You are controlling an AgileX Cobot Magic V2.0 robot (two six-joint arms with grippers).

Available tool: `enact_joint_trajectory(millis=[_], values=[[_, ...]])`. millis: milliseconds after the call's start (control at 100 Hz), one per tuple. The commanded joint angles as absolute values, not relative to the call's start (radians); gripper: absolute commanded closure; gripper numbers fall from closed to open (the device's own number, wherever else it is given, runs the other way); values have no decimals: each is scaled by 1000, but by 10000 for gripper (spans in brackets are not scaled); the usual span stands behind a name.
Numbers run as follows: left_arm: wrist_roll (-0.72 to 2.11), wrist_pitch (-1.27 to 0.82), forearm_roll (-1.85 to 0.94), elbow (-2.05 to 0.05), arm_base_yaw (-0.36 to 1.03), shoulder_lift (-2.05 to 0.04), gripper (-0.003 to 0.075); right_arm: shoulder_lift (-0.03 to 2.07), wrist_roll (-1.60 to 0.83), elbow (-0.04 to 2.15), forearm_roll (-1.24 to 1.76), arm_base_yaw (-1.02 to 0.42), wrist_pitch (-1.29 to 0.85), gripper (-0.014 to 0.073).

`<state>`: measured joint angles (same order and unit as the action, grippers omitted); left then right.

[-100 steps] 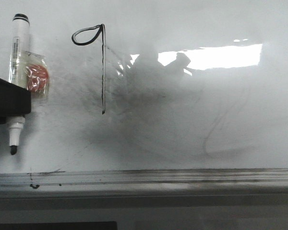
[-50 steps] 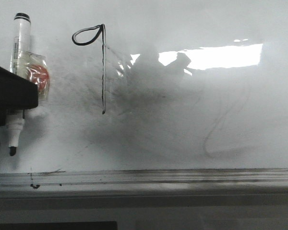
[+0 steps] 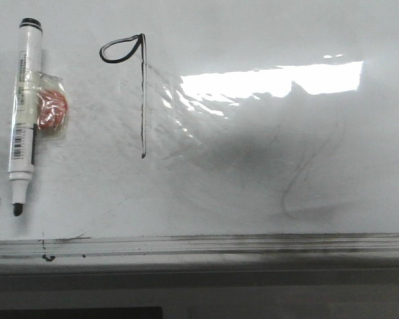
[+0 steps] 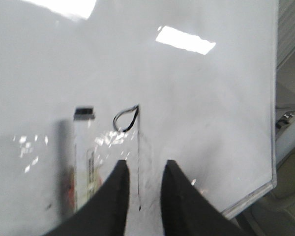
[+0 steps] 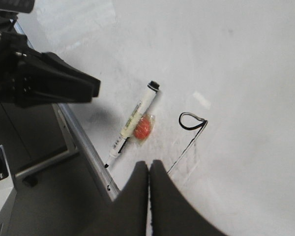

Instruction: Write number 9 on whiteboard

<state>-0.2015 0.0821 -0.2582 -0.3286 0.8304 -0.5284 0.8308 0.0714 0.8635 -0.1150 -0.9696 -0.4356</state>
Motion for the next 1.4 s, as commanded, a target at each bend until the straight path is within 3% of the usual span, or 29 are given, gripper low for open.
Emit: enact_joint_trajectory(millis=[0, 150, 420, 1120, 1240, 1390], values=[[-198, 143, -145, -359, 827, -434, 741, 699, 69, 748, -177, -968, -198, 657], [-198, 20, -16, -338, 827, -296, 741, 506, 66, 520, -199, -968, -28, 657], [-198, -39, 0, -258, 827, -201, 741, 258, 66, 258, -199, -968, -21, 657], [-198, -39, 0, -242, 821, -201, 741, 222, 66, 173, -199, -968, -31, 657], [-198, -37, 0, -217, 760, -199, 741, 222, 66, 173, -199, -968, -31, 657], [-198, 33, 0, -117, 560, -174, 741, 222, 66, 173, -199, -968, -31, 657]])
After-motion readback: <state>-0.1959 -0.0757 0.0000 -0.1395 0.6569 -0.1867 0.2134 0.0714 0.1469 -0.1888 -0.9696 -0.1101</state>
